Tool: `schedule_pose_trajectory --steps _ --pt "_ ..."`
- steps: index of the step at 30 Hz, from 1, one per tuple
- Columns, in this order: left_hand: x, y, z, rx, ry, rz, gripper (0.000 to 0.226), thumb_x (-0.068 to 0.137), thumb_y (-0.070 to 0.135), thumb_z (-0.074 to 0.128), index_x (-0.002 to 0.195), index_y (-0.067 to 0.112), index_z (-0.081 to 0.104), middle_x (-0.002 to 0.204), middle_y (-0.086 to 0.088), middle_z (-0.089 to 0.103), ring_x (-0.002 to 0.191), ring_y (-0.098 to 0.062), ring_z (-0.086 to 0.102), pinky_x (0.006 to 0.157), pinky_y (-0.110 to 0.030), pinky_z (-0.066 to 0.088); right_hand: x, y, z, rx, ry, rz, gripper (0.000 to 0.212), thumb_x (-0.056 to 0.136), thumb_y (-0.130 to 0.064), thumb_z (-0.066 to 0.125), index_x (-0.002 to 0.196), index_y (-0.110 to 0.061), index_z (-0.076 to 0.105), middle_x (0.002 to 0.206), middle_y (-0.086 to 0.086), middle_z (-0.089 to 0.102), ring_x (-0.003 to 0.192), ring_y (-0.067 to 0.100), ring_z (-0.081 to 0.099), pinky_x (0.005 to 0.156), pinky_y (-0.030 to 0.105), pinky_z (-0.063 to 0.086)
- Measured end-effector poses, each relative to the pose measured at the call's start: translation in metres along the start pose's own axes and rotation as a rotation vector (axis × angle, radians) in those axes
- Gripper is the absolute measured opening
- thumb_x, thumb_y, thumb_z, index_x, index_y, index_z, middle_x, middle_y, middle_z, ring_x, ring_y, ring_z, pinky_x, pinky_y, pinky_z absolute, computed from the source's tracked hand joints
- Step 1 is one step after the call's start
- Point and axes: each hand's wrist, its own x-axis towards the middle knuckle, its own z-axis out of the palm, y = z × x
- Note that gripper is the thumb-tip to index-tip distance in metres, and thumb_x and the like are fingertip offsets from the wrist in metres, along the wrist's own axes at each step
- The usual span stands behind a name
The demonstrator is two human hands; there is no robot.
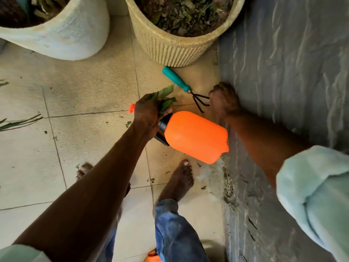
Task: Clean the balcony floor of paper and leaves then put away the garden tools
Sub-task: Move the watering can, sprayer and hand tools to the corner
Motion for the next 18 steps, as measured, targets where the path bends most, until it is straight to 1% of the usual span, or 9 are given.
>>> schedule_pose_trajectory --steps 2,4,6,8,9,11,13,16,18 --pt "-0.011 0.002 0.0 -0.02 -0.051 0.015 0.034 0.097 -0.006 0.036 0.105 0.004 0.068 0.101 -0.009 0.074 0.09 -0.019 0.07 0.071 -0.026 0.057 -0.009 0.0 -0.006 0.246 0.026 0.115 0.018 0.087 -0.014 0.053 0.097 -0.008 0.067 0.103 0.014 0.064 0.107 0.031 0.055 0.095 0.037 0.041" --pt "-0.024 0.002 0.001 0.047 -0.033 0.024 0.033 0.096 -0.007 0.038 0.096 0.007 0.068 0.088 -0.009 0.073 0.079 -0.019 0.068 0.067 -0.026 0.057 -0.022 -0.003 -0.022 0.522 0.093 0.342 0.024 0.087 -0.009 0.052 0.106 -0.004 0.066 0.107 0.018 0.066 0.105 0.032 0.059 0.092 0.038 0.044" --pt "-0.032 -0.002 0.0 0.156 -0.02 0.018 0.031 0.094 -0.006 0.039 0.1 0.005 0.067 0.081 -0.009 0.069 0.071 -0.02 0.062 0.062 -0.029 0.051 -0.041 -0.014 -0.038 0.948 0.238 0.616 0.028 0.078 -0.01 0.053 0.099 0.0 0.07 0.097 0.02 0.071 0.091 0.031 0.065 0.08 0.04 0.051" --pt "-0.042 -0.004 -0.003 0.214 -0.019 -0.041 0.031 0.093 -0.005 0.038 0.105 0.006 0.064 0.083 -0.008 0.068 0.076 -0.023 0.06 0.067 -0.034 0.05 -0.07 -0.027 -0.048 1.309 0.37 0.79 0.024 0.07 -0.016 0.061 0.084 0.002 0.069 0.08 0.021 0.071 0.072 0.029 0.065 0.067 0.044 0.053" --pt "-0.051 -0.003 -0.005 0.235 -0.042 -0.083 0.028 0.096 0.0 0.038 0.104 0.009 0.063 0.084 -0.006 0.067 0.078 -0.022 0.059 0.07 -0.034 0.05 -0.088 -0.035 -0.053 1.393 0.379 0.873 0.018 0.07 -0.013 0.068 0.081 0.001 0.07 0.076 0.018 0.071 0.067 0.024 0.063 0.064 0.041 0.053" --pt "-0.07 -0.003 -0.01 0.25 -0.143 -0.158 0.023 0.103 0.018 0.037 0.097 0.018 0.059 0.086 0.003 0.062 0.078 -0.013 0.06 0.075 -0.029 0.051 -0.119 -0.055 -0.066 1.487 0.317 0.985 0.013 0.071 -0.005 0.077 0.083 0.0 0.073 0.073 0.012 0.07 0.061 0.004 0.059 0.062 0.025 0.048" --pt "-0.09 -0.003 -0.015 0.346 -0.161 -0.196 0.022 0.103 0.019 0.04 0.09 0.021 0.057 0.079 0.005 0.061 0.071 -0.011 0.057 0.064 -0.026 0.05 -0.155 -0.083 -0.085 1.648 0.302 1.039 0.012 0.071 -0.001 0.077 0.082 -0.001 0.074 0.073 0.004 0.067 0.057 -0.009 0.055 0.06 0.012 0.041" --pt "-0.115 -0.007 -0.023 0.577 -0.122 -0.203 0.019 0.097 0.014 0.049 0.081 0.014 0.059 0.051 0.004 0.056 0.055 -0.015 0.043 0.051 -0.026 0.038 -0.195 -0.127 -0.117 1.888 0.307 1.148 0.013 0.068 -0.002 0.078 0.078 -0.009 0.074 0.069 -0.002 0.068 0.063 0.004 0.056 0.059 0.017 0.042" --pt "-0.136 -0.01 -0.026 0.689 -0.171 -0.225 0.022 0.098 0.026 0.054 0.079 0.014 0.059 0.049 0.005 0.049 0.051 -0.013 0.039 0.05 -0.025 0.036 -0.215 -0.153 -0.134 2.068 0.343 1.214 0.017 0.07 0.005 0.076 0.076 -0.01 0.072 0.061 -0.01 0.066 0.062 0.004 0.055 0.059 0.018 0.044"
